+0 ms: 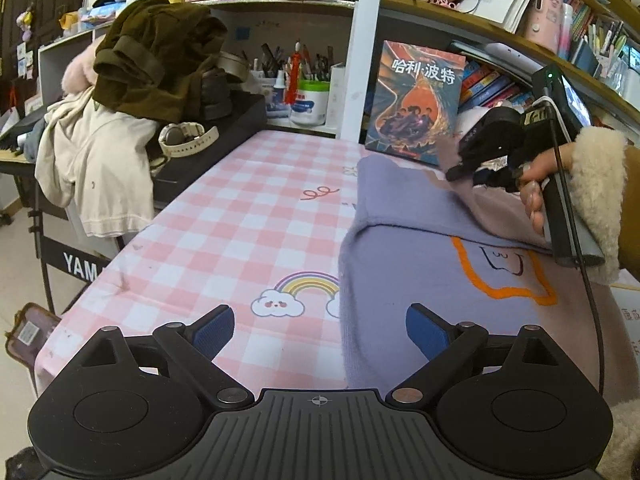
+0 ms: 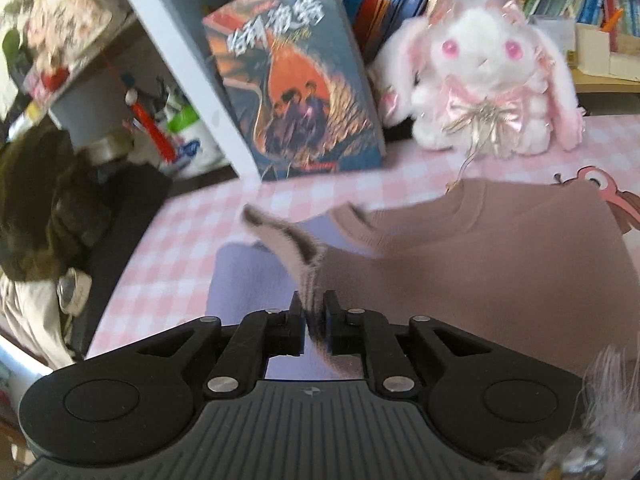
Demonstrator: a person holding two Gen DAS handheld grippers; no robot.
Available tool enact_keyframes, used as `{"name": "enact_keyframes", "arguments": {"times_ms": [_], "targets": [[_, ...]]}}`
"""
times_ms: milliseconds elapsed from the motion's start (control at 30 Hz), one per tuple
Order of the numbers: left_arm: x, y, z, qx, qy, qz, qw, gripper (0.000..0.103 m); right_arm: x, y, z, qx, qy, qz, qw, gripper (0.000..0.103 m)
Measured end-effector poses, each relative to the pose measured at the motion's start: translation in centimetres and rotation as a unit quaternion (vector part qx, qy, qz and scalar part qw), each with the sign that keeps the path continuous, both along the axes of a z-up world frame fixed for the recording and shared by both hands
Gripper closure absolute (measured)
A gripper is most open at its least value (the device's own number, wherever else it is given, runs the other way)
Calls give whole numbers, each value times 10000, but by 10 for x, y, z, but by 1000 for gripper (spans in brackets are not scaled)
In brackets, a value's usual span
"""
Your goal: Fold clothes
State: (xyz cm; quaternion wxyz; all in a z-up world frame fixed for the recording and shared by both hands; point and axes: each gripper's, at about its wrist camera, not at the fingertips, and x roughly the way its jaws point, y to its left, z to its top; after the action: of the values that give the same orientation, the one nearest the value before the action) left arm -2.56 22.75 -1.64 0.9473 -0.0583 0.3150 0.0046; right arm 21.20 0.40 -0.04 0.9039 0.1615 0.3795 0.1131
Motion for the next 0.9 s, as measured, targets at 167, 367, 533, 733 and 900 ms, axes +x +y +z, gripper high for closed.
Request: {"name": "enact_keyframes", "arguments": {"times_ms": [167,367,533,733,900], "targets": [[6,-1,1,-14,-74,-125,9999,8,-10,9,2,-32,-64,355,9993,47],[24,-12,1,-53,-81,-343,9994,8,-39,-16,13,71,-133,327,9994,36],[33,-34,0,-25,-25,-648,9979,8,-79,-70,11,-101,-25,-207,9997,36],[44,-60,-2,8,42,-1014,9948,8,-140,-126,0,-445,103,-969,9942,36],[46,-86,2,76,117,-1215,9925,8,-187,-140,-10,-803,69,-1150,9901,31]]}}
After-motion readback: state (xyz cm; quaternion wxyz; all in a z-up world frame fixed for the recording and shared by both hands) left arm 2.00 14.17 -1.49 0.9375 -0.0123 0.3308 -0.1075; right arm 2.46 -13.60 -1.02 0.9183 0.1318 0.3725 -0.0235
